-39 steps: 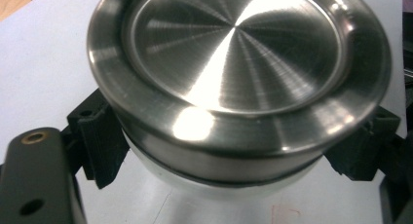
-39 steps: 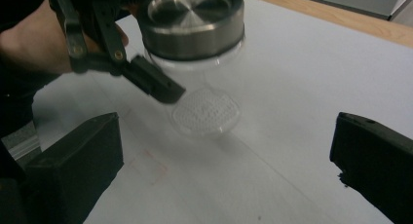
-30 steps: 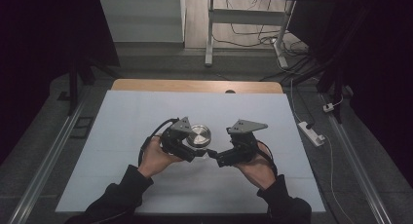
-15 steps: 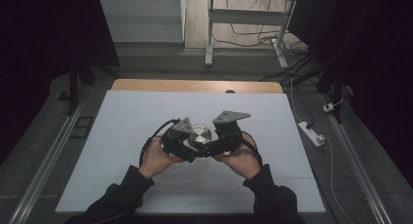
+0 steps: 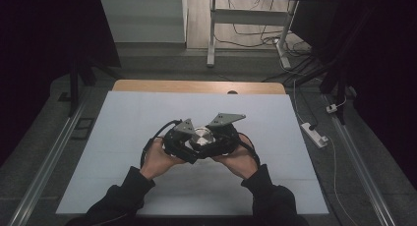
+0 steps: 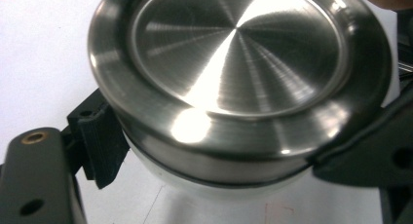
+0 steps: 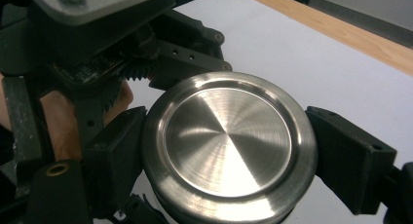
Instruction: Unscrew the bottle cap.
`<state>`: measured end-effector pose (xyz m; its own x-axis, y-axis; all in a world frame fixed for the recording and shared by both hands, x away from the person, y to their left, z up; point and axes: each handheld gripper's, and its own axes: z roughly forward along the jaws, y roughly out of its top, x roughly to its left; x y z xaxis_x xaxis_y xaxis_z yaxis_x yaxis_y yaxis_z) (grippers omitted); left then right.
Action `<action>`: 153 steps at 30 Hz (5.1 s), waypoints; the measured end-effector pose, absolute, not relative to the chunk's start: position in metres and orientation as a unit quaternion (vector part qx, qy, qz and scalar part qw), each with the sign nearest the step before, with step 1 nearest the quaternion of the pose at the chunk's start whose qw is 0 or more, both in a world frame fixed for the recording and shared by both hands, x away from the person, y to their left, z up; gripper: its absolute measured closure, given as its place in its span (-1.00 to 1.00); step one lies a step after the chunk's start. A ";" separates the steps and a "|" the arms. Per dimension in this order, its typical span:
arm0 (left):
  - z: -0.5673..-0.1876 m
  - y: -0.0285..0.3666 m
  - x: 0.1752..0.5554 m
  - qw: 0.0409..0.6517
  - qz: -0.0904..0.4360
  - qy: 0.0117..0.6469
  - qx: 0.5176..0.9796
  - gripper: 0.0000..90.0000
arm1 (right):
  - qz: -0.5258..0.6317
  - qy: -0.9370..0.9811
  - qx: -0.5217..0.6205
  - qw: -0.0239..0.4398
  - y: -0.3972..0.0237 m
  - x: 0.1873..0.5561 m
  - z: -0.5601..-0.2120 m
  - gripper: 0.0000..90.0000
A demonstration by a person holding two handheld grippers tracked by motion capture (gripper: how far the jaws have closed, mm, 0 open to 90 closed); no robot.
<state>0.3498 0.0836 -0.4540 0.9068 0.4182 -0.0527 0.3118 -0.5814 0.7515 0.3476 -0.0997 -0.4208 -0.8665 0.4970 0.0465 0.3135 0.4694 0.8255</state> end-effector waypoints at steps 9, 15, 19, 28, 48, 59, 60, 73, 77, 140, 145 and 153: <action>-0.451 0.084 0.348 0.429 0.034 0.166 0.887 -0.65 | 0.471 0.865 0.167 0.038 -0.112 0.357 -0.417 -0.60; -0.451 0.080 0.345 0.429 0.024 0.147 0.891 -0.65 | 0.487 0.869 0.089 -0.019 -0.125 0.369 -0.420 -0.60; -0.452 0.079 0.345 0.429 0.023 0.139 0.892 -0.65 | 0.495 0.864 0.083 -0.040 -0.126 0.372 -0.423 -0.73; -0.451 0.085 0.348 0.429 0.047 0.186 0.883 -0.65 | 0.483 0.852 0.192 0.062 -0.118 0.353 -0.401 -0.87; -0.449 0.085 0.347 0.428 0.047 0.196 0.881 -0.65 | 0.469 0.855 0.204 0.087 -0.106 0.348 -0.411 -0.57; -0.448 0.082 0.341 0.443 0.003 0.116 0.889 -0.65 | 0.495 0.866 0.074 -0.011 -0.127 0.359 -0.410 -0.57; -0.448 0.082 0.341 0.443 0.003 0.116 0.889 -0.65 | 0.495 0.866 0.074 -0.011 -0.127 0.359 -0.410 -0.57; -0.448 0.087 0.346 0.429 0.056 0.201 0.879 -0.65 | 0.480 0.851 0.206 0.055 -0.116 0.351 -0.402 -0.87; -0.448 0.087 0.346 0.425 0.062 0.215 0.877 -0.65 | 0.467 0.851 0.216 0.103 -0.103 0.344 -0.407 -0.77; -0.448 0.091 0.348 0.429 0.038 0.168 0.887 -0.65 | 0.481 0.854 0.187 0.063 -0.113 0.348 -0.405 -0.79; -0.446 0.089 0.347 0.413 0.058 0.193 0.888 -0.65 | 0.480 0.843 0.225 0.087 -0.105 0.346 -0.409 -0.72; -0.446 0.087 0.346 0.409 0.062 0.196 0.889 -0.65 | 0.481 0.843 0.224 0.093 -0.104 0.344 -0.412 -0.57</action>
<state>0.3462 0.0872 -0.4458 0.9152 0.3999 -0.0503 0.2982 -0.5879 0.7520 0.3444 -0.1036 -0.4123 -0.8827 0.4663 0.0580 0.2875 0.4383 0.8516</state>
